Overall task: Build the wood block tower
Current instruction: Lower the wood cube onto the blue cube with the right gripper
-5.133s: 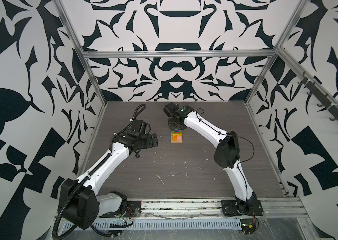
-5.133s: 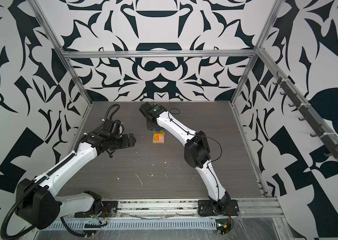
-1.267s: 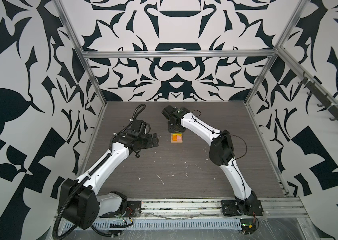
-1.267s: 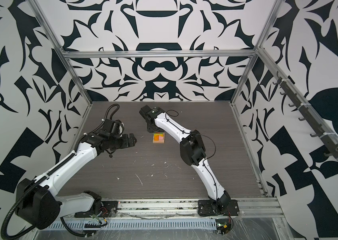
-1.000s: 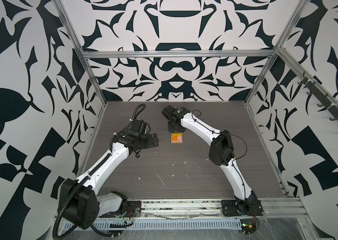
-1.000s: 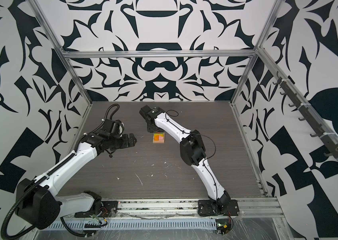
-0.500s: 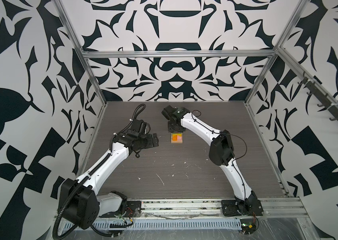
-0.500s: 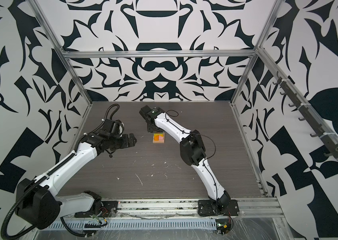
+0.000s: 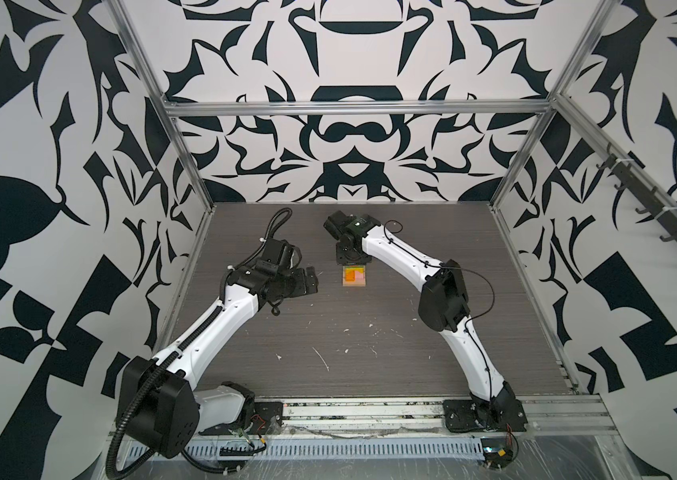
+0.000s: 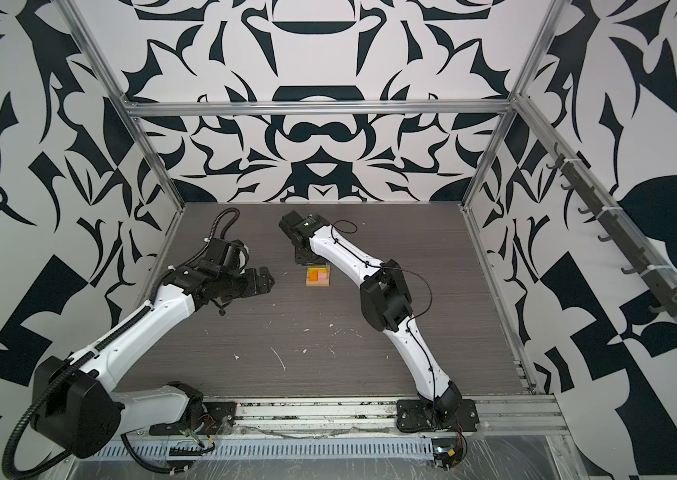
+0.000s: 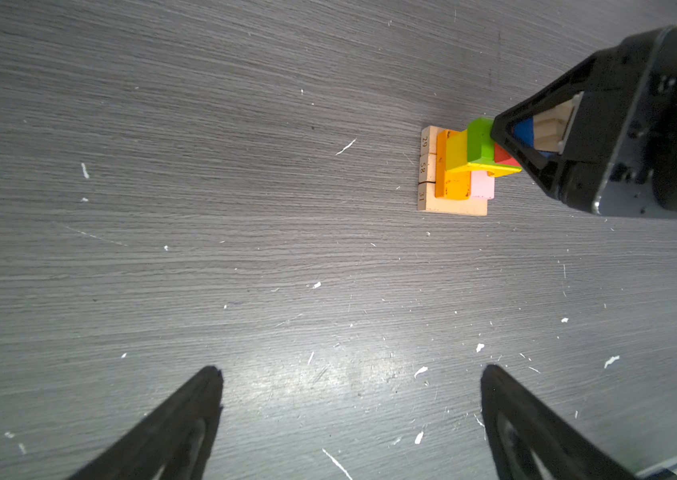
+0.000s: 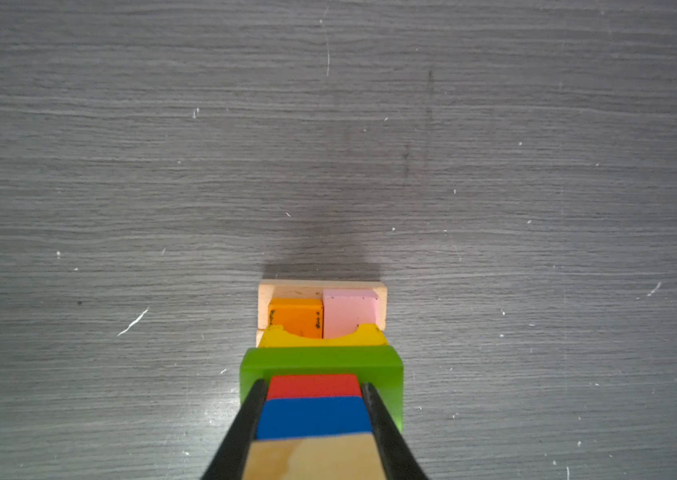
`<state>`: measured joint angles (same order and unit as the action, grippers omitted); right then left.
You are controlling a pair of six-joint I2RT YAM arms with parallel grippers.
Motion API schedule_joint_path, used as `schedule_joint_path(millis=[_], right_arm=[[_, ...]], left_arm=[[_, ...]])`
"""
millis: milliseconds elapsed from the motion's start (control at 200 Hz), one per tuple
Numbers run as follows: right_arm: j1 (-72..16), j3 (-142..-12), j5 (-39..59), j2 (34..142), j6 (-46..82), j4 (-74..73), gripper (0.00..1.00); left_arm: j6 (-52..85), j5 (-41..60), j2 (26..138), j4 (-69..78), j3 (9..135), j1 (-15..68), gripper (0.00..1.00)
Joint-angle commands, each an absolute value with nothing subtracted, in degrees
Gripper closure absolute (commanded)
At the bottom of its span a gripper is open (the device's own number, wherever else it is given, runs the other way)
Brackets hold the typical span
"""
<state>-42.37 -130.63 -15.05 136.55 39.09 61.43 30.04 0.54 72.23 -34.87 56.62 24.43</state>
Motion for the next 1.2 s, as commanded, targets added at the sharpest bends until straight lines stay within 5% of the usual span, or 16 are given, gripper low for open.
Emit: schedule_joint_path(millis=[0, 1195], right_arm=[[-42.61, -130.11, -15.90, 133.68, 39.51, 61.79, 0.68], [-42.73, -129.37, -15.91, 130.28, 38.34, 59.22, 0.41]], left_arm=[[30.40, 1.17, 72.57, -34.47, 56.31, 24.23, 0.00], [30.26, 1.37, 72.60, -34.43, 56.67, 24.21, 0.01]])
